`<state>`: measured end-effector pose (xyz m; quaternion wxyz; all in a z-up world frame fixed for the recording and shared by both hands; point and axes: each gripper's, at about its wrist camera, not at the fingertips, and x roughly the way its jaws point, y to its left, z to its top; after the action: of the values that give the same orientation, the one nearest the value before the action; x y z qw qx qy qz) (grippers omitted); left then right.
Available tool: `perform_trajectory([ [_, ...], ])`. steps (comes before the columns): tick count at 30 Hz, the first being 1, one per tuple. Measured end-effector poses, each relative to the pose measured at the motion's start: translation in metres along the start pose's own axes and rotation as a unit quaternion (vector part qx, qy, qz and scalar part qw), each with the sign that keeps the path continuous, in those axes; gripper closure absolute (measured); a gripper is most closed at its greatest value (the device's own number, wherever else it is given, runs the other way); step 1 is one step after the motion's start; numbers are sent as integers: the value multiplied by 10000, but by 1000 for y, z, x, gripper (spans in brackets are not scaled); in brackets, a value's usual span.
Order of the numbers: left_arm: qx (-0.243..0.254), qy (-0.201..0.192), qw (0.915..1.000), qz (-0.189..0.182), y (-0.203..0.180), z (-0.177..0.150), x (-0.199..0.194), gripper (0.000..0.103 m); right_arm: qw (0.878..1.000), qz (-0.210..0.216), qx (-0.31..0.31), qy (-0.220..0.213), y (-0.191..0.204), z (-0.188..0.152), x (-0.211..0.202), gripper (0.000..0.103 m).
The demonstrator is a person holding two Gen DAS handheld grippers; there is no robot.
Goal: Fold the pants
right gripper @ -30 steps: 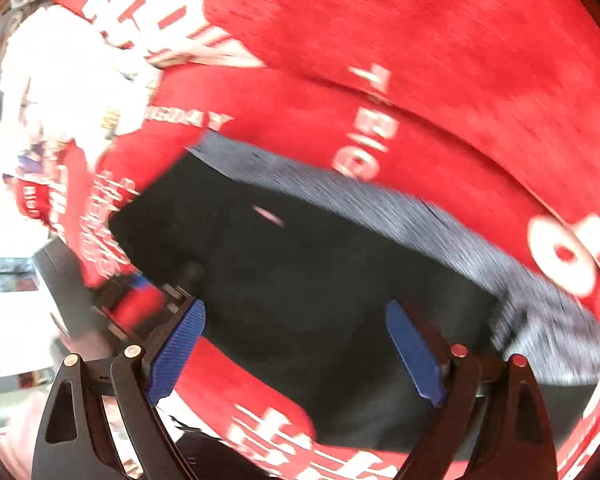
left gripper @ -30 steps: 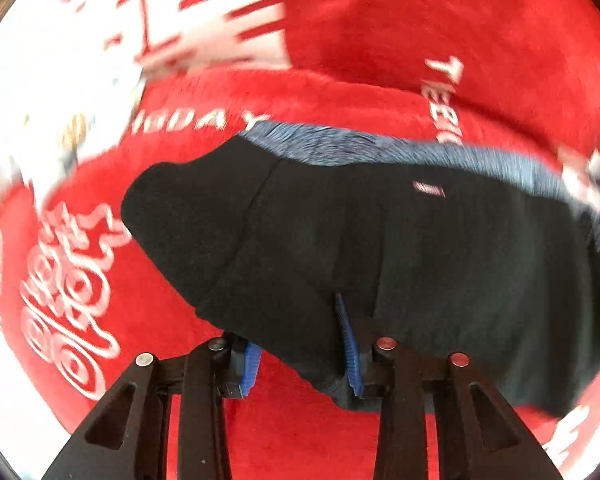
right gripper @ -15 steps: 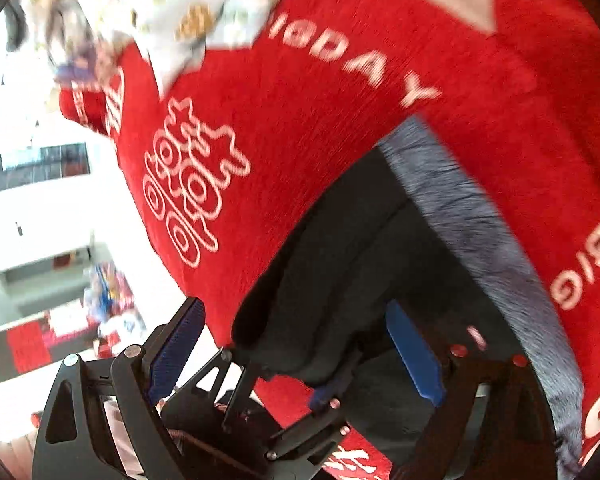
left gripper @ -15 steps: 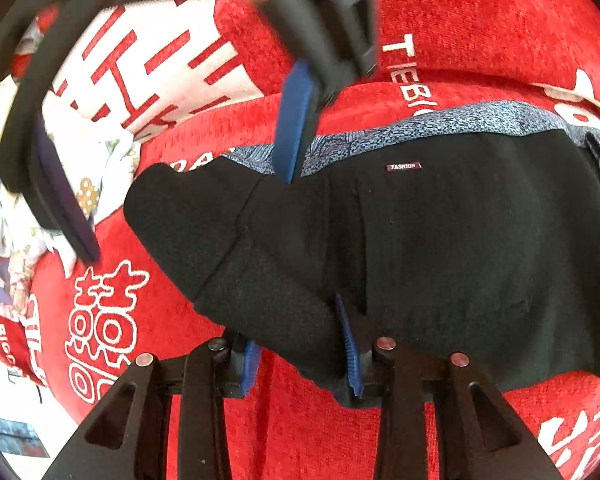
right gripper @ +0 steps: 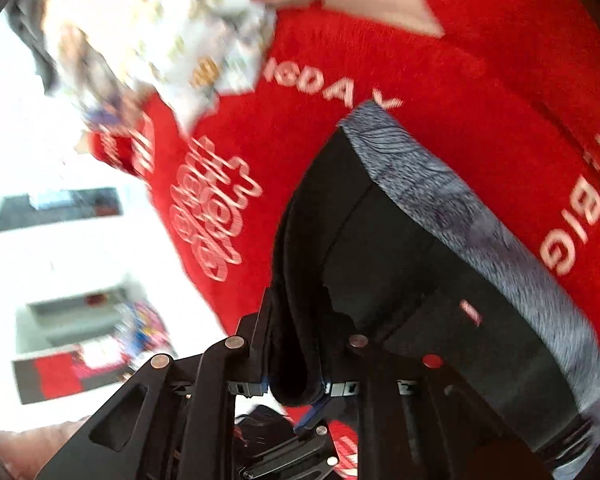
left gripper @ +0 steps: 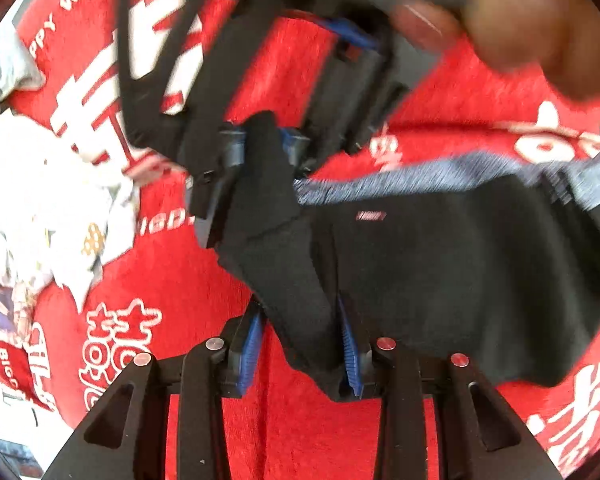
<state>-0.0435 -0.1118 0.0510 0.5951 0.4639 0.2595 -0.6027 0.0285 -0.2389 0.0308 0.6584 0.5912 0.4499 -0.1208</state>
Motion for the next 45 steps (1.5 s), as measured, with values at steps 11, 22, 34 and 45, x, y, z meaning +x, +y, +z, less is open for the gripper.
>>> perform_trajectory([
  [11, 510, -815, 9941, -503, -76, 57, -83, 67, 9710, 1123, 592, -2028, -55, -114, -143, 83],
  [22, 1483, -870, 9727, -1558, -235, 83, -113, 67, 9245, 1071, 1697, -3240, -180, -281, -247, 82],
  [34, 2470, -141, 9503, -1890, -371, 46, -71, 66, 8826, 932, 3187, -3328, -321, -401, -227, 82],
  [45, 1909, 460, 9578, -2098, -322, 65, -71, 43, 8842, 542, 3298, -3263, -320, -398, -230, 64],
])
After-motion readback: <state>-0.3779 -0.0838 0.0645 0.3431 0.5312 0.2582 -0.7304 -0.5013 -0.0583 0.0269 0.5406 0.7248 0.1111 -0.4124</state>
